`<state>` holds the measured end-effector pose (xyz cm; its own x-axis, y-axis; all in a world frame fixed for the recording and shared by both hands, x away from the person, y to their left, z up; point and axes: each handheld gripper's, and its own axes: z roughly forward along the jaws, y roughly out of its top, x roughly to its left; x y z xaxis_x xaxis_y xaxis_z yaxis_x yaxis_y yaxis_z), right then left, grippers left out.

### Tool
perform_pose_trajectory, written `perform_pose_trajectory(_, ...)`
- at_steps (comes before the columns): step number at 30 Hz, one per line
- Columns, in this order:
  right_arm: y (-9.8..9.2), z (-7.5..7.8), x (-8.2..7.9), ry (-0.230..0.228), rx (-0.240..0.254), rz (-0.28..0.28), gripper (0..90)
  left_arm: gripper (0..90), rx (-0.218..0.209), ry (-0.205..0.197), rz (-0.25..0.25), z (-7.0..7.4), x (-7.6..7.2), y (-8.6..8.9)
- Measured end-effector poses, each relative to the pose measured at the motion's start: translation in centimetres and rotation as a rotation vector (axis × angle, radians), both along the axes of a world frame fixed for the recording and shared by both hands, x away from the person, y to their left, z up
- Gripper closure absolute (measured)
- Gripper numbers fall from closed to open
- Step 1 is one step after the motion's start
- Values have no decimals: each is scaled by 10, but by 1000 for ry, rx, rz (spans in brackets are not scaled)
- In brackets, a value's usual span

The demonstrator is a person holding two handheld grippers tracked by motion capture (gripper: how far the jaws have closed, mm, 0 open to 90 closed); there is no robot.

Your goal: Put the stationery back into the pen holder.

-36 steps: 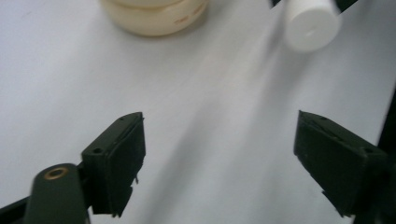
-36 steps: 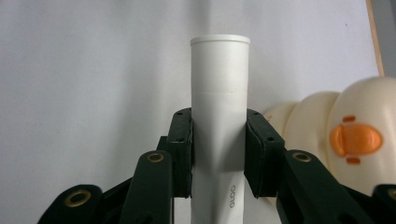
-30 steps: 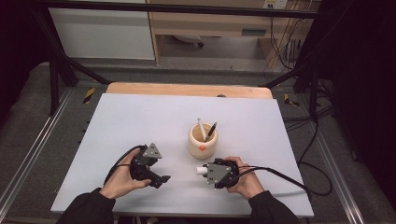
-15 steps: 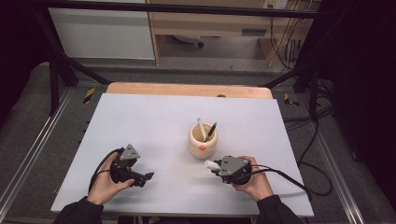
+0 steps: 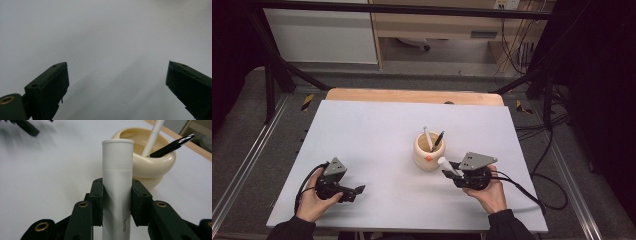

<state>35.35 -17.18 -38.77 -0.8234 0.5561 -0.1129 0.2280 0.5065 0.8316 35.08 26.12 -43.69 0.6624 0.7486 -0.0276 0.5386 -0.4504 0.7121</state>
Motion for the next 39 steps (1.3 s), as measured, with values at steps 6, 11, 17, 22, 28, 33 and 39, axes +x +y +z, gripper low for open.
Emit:
perform_pose_trajectory(6, -1, 7, 3, 11, 103, -65, 671, 53, -18, 1, 21, -3, -2, 5)
perform_pose_trajectory(11, 3, 16, 6, 10, 180, -121, 670, 53, -25, 1, 29, -5, -2, 7)
perform_pose_trajectory(17, 9, 30, 13, -9, 248, -166, 671, 54, -35, 1, 36, -7, -3, 9)
perform_pose_trajectory(22, 16, 38, 21, -9, 298, -205, 671, 54, -40, 8, 43, -8, -2, 11)
perform_pose_trajectory(28, 24, 41, 35, -10, 365, -239, 671, 56, -58, 8, 55, -8, -2, 14)
perform_pose_trajectory(33, 33, 41, 49, -6, 388, -256, 671, 58, -56, 20, 54, -10, -2, 14)
perform_pose_trajectory(39, 45, 35, 62, 1, 410, -271, 671, 58, -59, 23, 58, -11, -1, 16)
